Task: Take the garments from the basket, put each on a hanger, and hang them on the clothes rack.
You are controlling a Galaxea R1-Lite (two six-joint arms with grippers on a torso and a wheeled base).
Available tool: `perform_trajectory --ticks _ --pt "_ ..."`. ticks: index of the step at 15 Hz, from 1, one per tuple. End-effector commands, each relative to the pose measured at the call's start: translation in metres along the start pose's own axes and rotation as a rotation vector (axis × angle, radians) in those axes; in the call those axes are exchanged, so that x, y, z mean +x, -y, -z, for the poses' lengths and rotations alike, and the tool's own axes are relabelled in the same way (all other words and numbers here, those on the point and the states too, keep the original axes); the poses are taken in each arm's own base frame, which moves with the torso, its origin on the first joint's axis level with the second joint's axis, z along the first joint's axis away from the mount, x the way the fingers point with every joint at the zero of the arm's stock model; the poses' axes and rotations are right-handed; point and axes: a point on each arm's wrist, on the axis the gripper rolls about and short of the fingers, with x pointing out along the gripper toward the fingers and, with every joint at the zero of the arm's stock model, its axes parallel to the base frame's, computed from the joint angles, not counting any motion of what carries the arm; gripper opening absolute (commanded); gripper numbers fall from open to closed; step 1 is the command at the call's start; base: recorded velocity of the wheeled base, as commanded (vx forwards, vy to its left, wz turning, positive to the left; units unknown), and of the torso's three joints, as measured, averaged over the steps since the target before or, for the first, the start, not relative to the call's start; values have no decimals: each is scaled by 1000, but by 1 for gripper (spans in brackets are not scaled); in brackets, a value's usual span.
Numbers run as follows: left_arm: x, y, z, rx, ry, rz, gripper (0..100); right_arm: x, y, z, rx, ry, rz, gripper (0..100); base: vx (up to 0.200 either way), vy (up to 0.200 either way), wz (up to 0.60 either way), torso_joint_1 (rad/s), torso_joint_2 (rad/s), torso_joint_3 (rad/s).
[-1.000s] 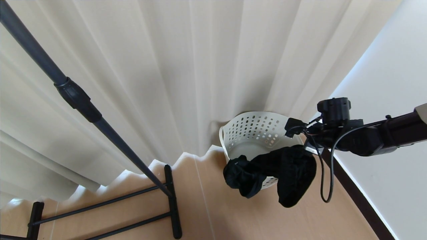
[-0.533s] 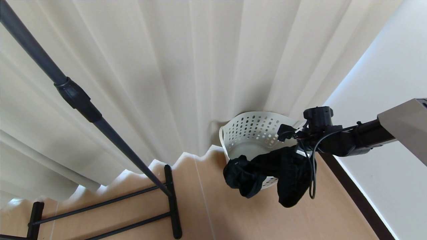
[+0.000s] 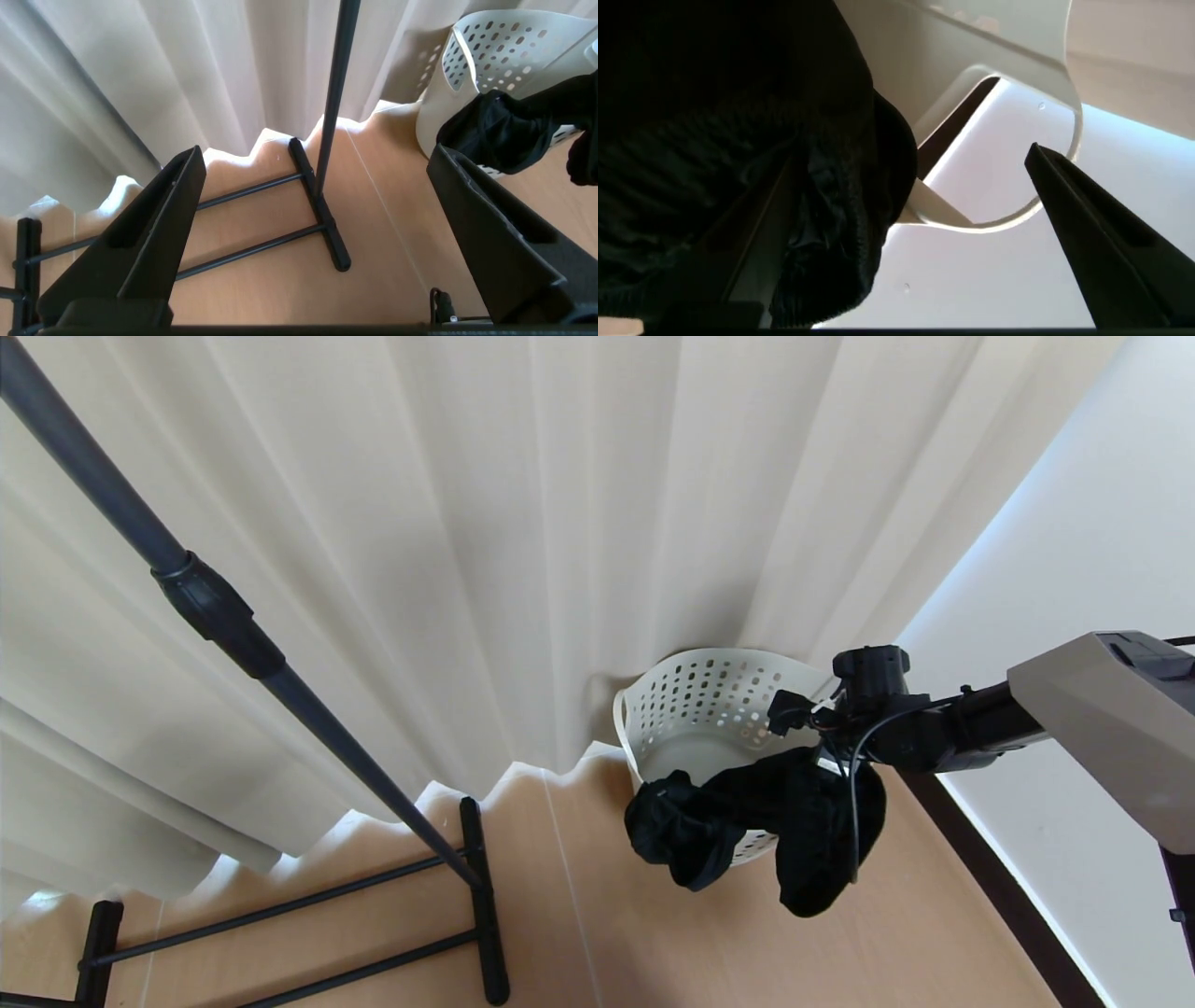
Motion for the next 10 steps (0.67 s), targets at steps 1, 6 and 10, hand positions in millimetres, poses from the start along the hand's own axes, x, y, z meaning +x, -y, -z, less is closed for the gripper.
perform_trajectory --ticks 1,6,10 --pt "0 0 0 0 1 0 100 10 -4 1 0 -6 -4 100 0 0 0 0 0 0" --pt "0 0 0 0 1 0 100 27 -3 6 15 -18 4 100 0 0 0 0 0 0" --pt "0 0 0 0 1 2 100 16 3 7 110 -9 4 0 0 0 0 0 0 0"
